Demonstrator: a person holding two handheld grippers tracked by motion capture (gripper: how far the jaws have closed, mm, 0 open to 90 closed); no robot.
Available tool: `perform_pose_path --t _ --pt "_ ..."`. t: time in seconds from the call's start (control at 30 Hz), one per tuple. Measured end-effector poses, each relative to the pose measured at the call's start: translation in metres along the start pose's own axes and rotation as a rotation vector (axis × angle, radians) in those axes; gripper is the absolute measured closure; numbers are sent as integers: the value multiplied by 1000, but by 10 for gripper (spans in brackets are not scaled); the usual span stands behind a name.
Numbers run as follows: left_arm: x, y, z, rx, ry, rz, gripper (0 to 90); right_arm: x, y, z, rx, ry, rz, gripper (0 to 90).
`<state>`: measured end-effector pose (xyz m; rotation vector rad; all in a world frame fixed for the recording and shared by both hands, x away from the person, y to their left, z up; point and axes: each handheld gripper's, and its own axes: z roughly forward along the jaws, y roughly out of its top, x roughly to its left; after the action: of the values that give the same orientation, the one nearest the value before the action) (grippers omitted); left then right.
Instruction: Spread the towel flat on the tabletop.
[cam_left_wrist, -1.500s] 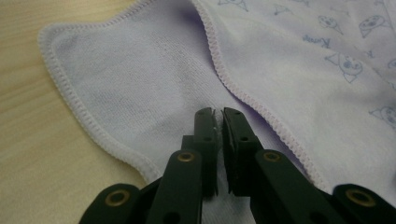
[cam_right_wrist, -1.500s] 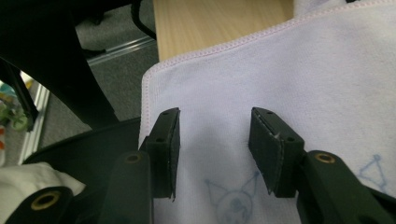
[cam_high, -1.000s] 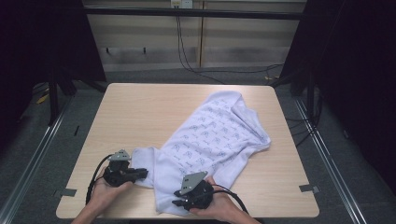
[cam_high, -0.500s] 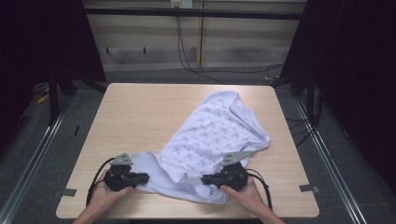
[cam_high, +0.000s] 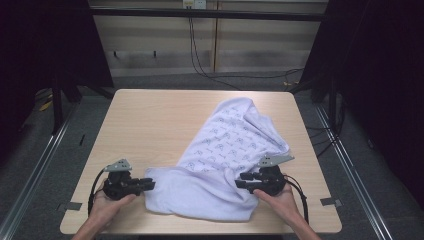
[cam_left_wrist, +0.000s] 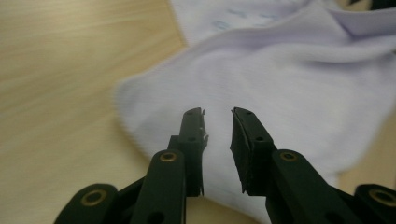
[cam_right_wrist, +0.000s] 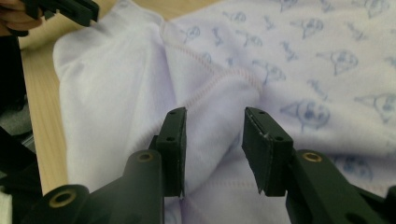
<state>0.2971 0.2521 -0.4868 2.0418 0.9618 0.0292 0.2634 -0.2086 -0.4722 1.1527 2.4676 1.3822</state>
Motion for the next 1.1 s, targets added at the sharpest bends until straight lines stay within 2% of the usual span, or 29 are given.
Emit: perform_pose_path --t 0.07,0.1,0.13,0.23,0.3,0.33,0.37,0.4,0.43,0.5,0.53,0.57,0.6,0.63,0.67,0.73,0.83,0.87,0.9,0.93,0.97,1.03,1.1 --pt "12 2 2 8 39 -13 714 -2 7 4 -10 12 2 600" --pt "12 2 2 8 39 -13 692 -2 7 4 -10 12 2 600" --pt "21 4 6 5 50 -18 668 -4 14 9 -14 3 12 564" --pt "28 8 10 9 75 -28 628 -6 24 21 2 16 28 512" --pt "30 9 12 10 88 -29 585 -6 25 26 14 21 23 509" --pt "33 9 14 13 86 -36 569 -4 26 37 50 -2 13 481" --pt "33 9 14 13 86 -36 556 -4 26 37 50 -2 13 481" --pt "35 9 15 14 99 -32 550 -5 25 46 78 -33 5 474" --pt "35 9 15 14 99 -32 536 -5 24 48 90 -40 6 471" --pt "35 10 17 8 66 -48 524 -5 21 50 112 -51 7 475" --pt "33 10 18 14 55 -42 545 -6 20 51 121 -61 5 498" --pt "32 10 20 23 48 -25 577 -7 19 51 129 -64 7 551" --pt "32 10 20 23 48 -25 629 -7 17 51 132 -73 5 616" --pt "29 10 22 30 33 -13 629 -7 17 51 132 -73 5 616" --pt "22 11 25 55 18 27 769 -9 14 50 138 -73 10 761" --pt "18 10 25 55 4 42 868 -9 12 46 127 -65 15 859" --pt "15 11 19 29 -15 47 878 -9 13 37 99 -60 21 874" --pt "11 10 10 -1 -33 45 879 -9 13 25 55 -42 20 879" --pt "11 10 10 -1 -33 45 879 -8 13 19 35 -31 33 879" --pt "6 6 1 -28 -58 43 879 -7 13 13 9 -14 44 880" --pt "6 6 1 -28 -58 43 879 -7 13 13 9 -14 44 880" --pt "-6 0 -10 -56 -102 57 879 0 12 -6 -44 24 42 880" --pt "-12 -2 -13 -61 -113 66 879 3 10 -12 -59 40 37 880"
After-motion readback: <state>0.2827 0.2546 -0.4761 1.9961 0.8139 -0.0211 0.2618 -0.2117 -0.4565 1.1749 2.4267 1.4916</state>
